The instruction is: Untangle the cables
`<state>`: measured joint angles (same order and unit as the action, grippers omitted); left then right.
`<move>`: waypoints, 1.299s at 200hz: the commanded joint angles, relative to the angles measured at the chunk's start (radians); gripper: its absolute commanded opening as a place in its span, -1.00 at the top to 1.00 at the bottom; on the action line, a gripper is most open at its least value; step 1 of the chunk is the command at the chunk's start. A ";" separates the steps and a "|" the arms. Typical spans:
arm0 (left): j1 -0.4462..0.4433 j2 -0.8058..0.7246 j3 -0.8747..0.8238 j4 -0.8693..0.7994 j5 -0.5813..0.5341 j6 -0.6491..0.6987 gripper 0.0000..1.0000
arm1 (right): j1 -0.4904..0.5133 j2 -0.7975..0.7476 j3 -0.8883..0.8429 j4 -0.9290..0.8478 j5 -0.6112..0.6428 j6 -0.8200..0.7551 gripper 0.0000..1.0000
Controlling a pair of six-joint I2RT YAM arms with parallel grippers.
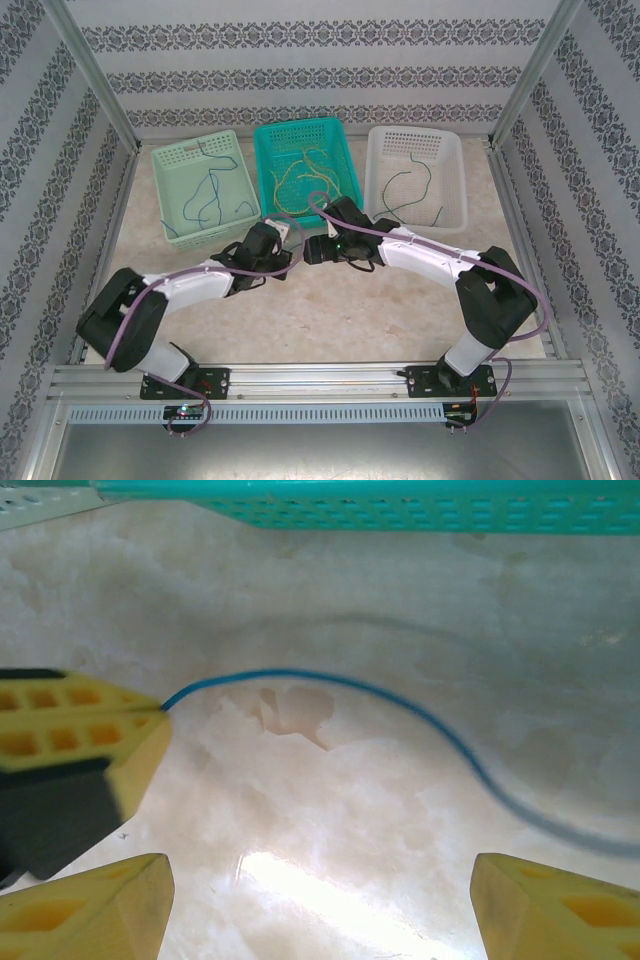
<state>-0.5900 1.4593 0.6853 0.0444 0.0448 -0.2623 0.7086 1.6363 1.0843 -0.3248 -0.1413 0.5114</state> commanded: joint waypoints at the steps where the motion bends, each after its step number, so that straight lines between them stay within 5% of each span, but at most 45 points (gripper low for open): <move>1: -0.026 -0.098 -0.026 -0.181 0.033 0.033 1.00 | -0.013 -0.054 -0.017 0.013 -0.019 0.029 -0.56; 58: -0.029 -0.441 -0.039 -0.394 -0.103 0.044 1.00 | -0.038 -0.230 -0.049 0.093 -0.034 0.036 -0.59; 121: 0.029 -0.548 0.129 -0.426 -0.361 0.058 1.00 | -0.149 -0.437 -0.184 0.109 0.060 0.095 -0.60; 166: 0.205 -0.508 0.202 -0.289 -0.311 -0.046 1.00 | -0.198 -0.556 -0.288 0.108 0.089 0.143 -0.60; 225: 0.479 -0.420 0.230 -0.201 -0.071 -0.287 1.00 | -0.252 -0.674 -0.361 0.091 0.105 0.161 -0.61; 260: 0.591 -0.423 0.214 -0.185 -0.024 -0.377 1.00 | -0.278 -0.694 -0.394 0.094 0.088 0.176 -0.62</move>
<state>-0.0513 1.0485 0.8841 -0.2005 -0.0475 -0.5293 0.4461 0.9531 0.7143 -0.2310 -0.0605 0.6617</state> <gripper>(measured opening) 0.041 0.809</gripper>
